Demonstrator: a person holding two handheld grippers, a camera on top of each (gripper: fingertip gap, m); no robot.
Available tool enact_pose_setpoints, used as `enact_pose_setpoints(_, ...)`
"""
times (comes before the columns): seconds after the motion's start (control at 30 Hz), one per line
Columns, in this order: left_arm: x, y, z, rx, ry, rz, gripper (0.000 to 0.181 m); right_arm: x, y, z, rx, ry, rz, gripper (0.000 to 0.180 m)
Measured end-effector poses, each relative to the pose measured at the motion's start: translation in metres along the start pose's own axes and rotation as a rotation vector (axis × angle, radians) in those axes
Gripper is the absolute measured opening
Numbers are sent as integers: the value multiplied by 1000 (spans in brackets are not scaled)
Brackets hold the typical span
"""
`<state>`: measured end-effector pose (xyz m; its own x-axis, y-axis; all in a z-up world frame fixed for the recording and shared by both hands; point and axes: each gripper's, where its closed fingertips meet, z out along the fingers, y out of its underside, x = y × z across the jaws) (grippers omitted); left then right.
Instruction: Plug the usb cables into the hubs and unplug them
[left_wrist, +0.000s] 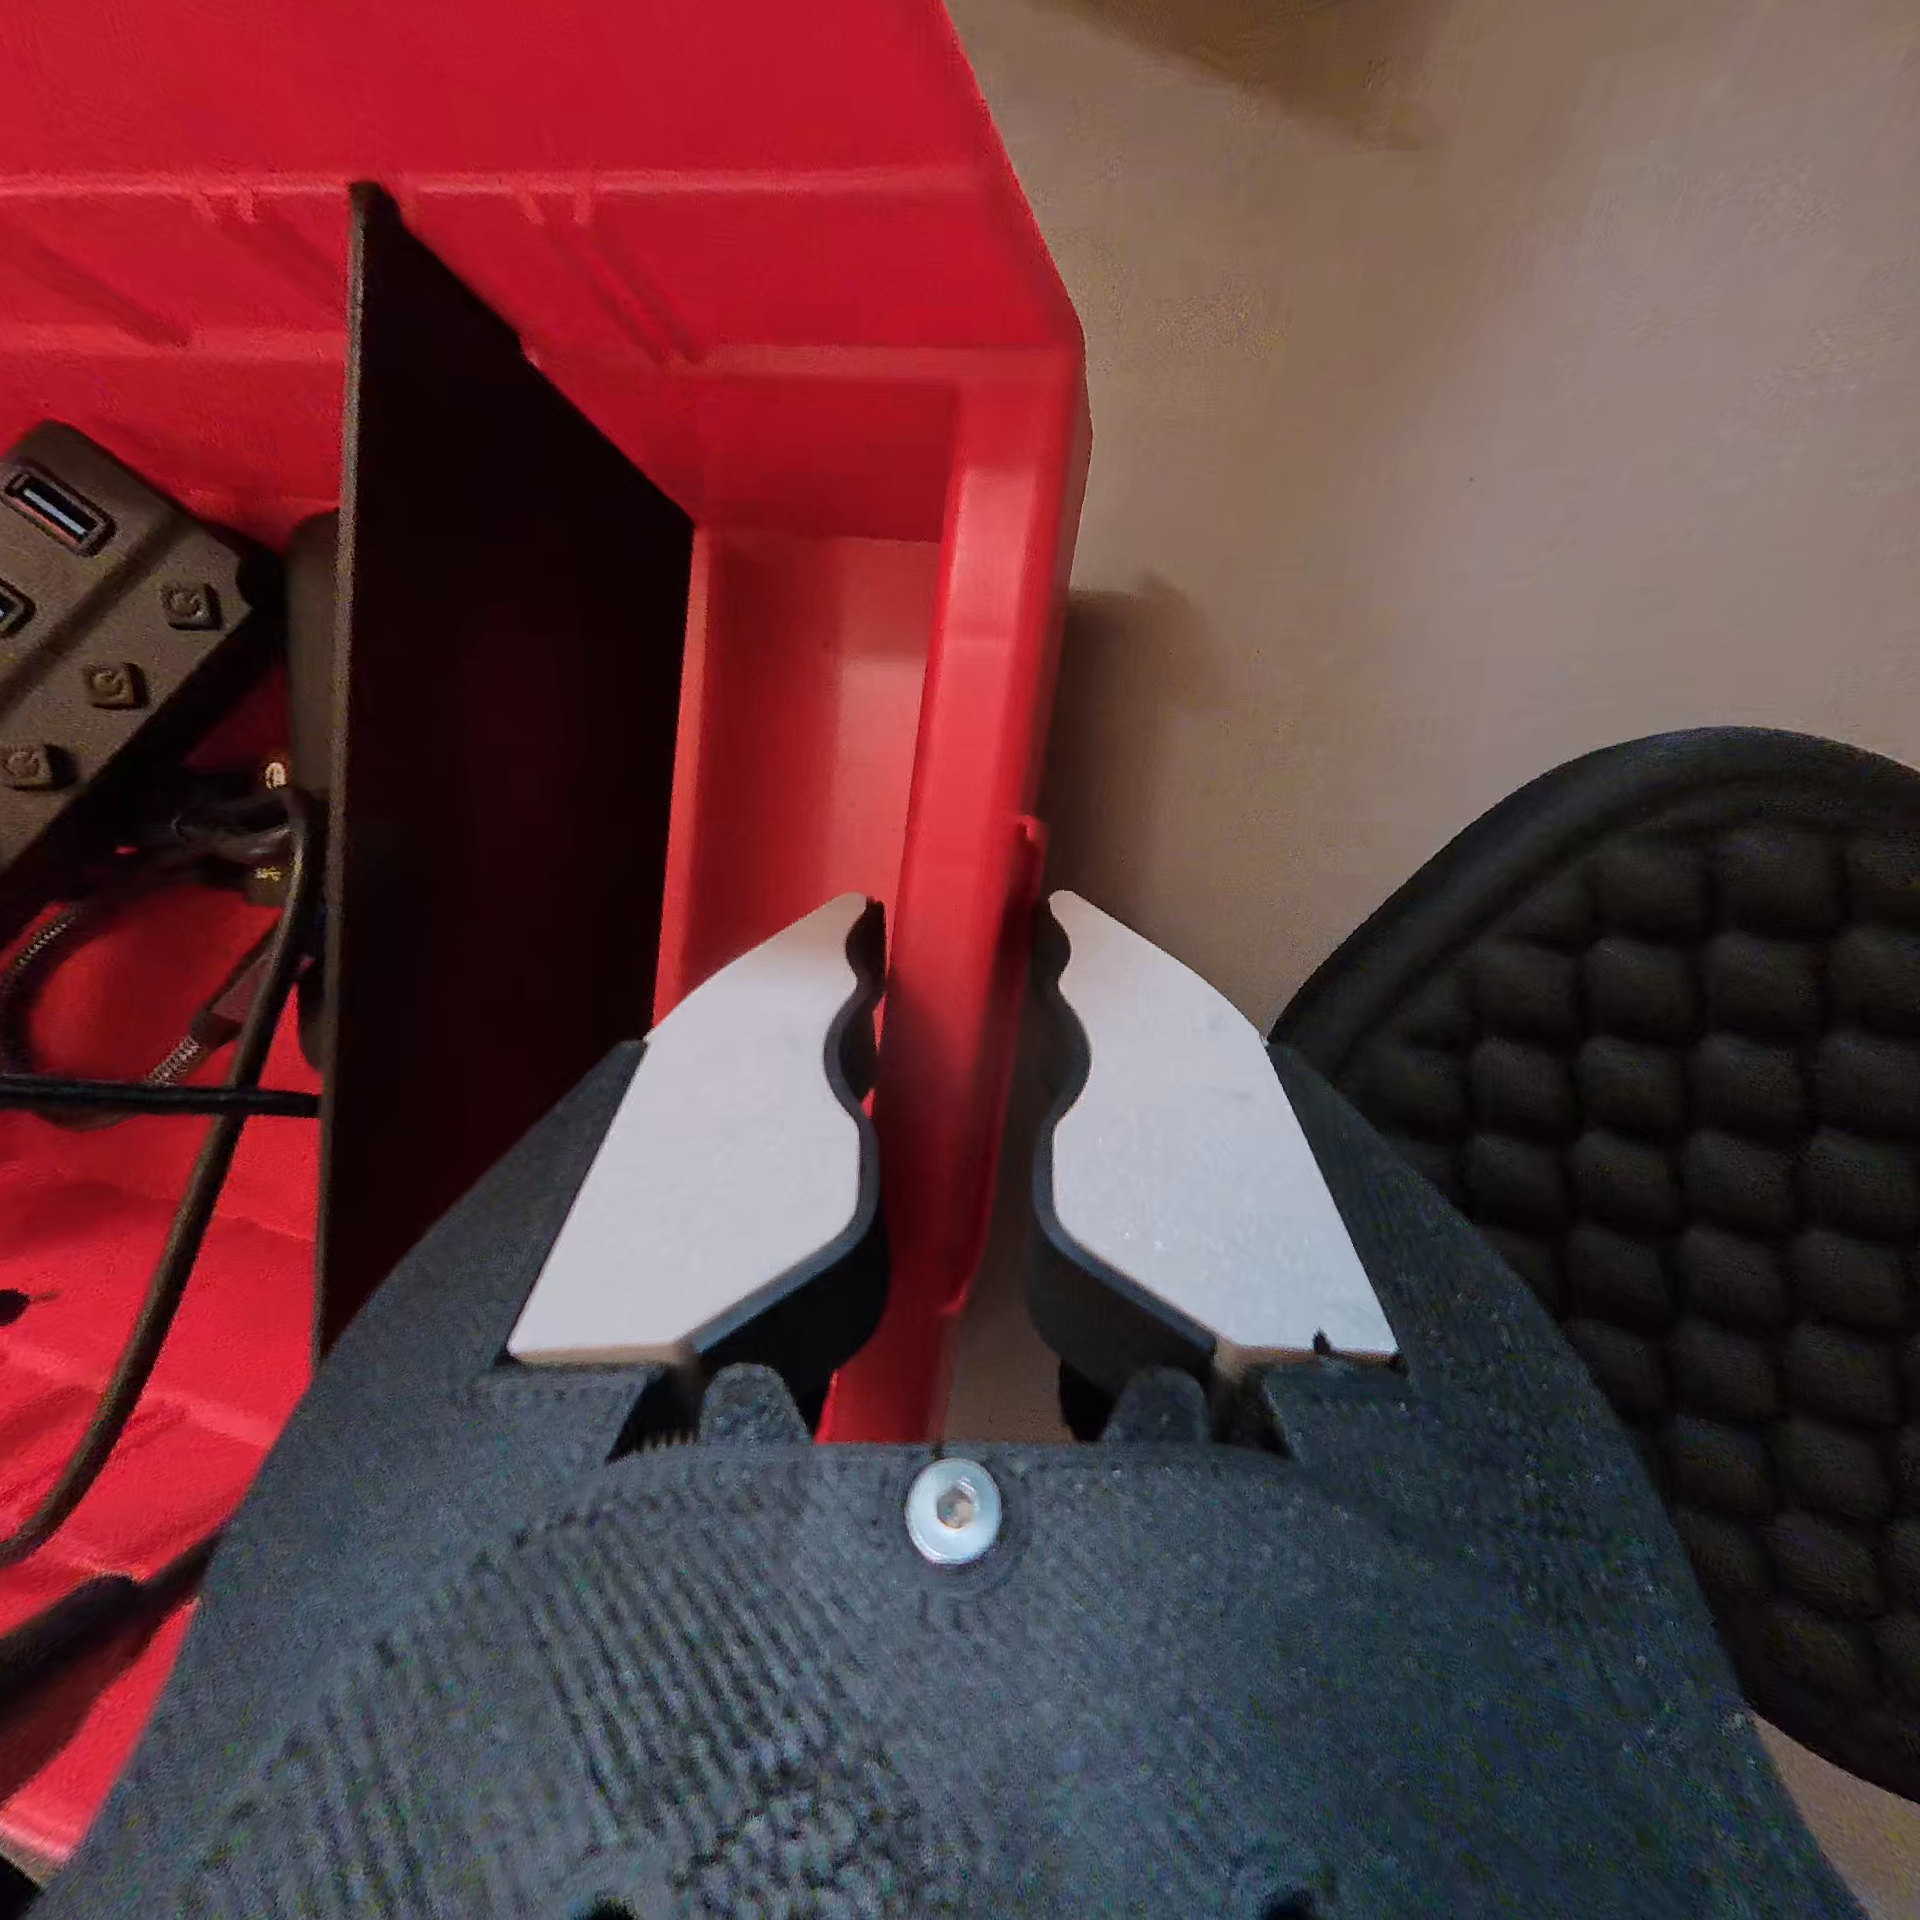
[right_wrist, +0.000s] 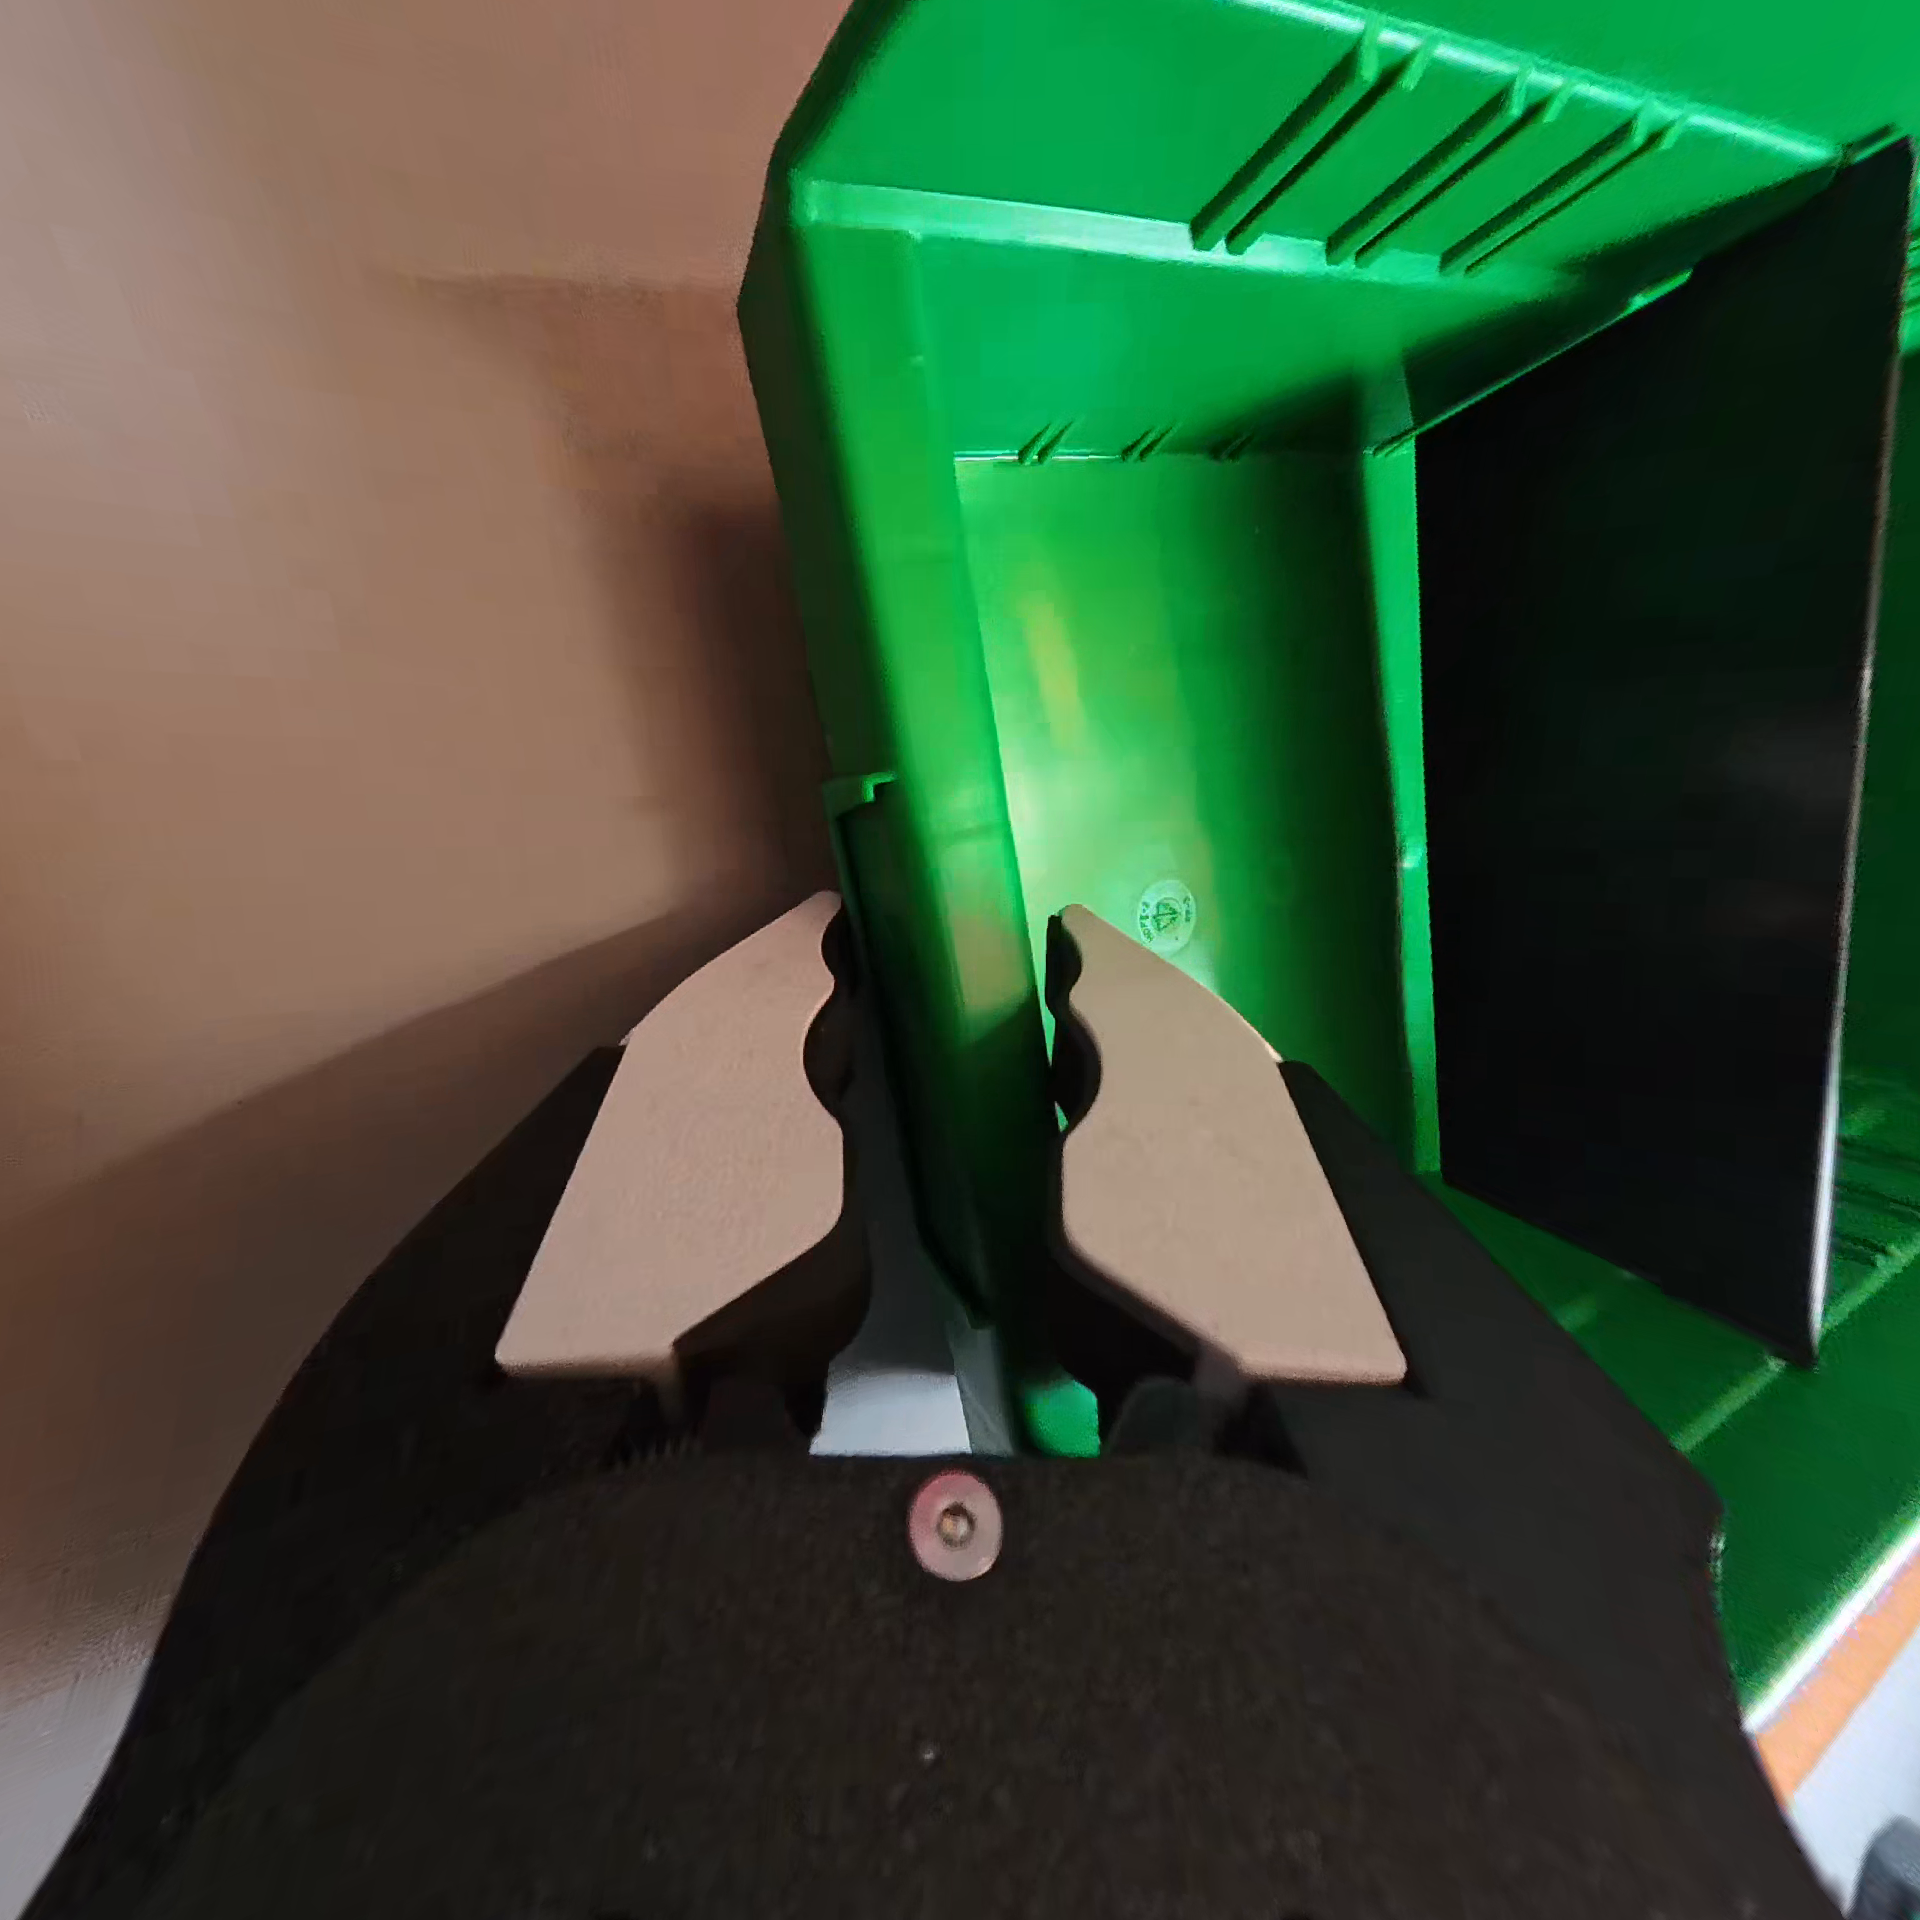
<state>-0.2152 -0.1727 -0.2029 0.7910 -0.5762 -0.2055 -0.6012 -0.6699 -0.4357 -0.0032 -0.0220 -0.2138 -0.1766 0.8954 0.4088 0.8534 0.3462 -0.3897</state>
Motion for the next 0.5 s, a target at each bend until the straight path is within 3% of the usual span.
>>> enact_pose_setpoints(0.5, -21, -9, 9, 8, -48, -8, 26, 80, 141, -29, -137, 151, 104, 33)
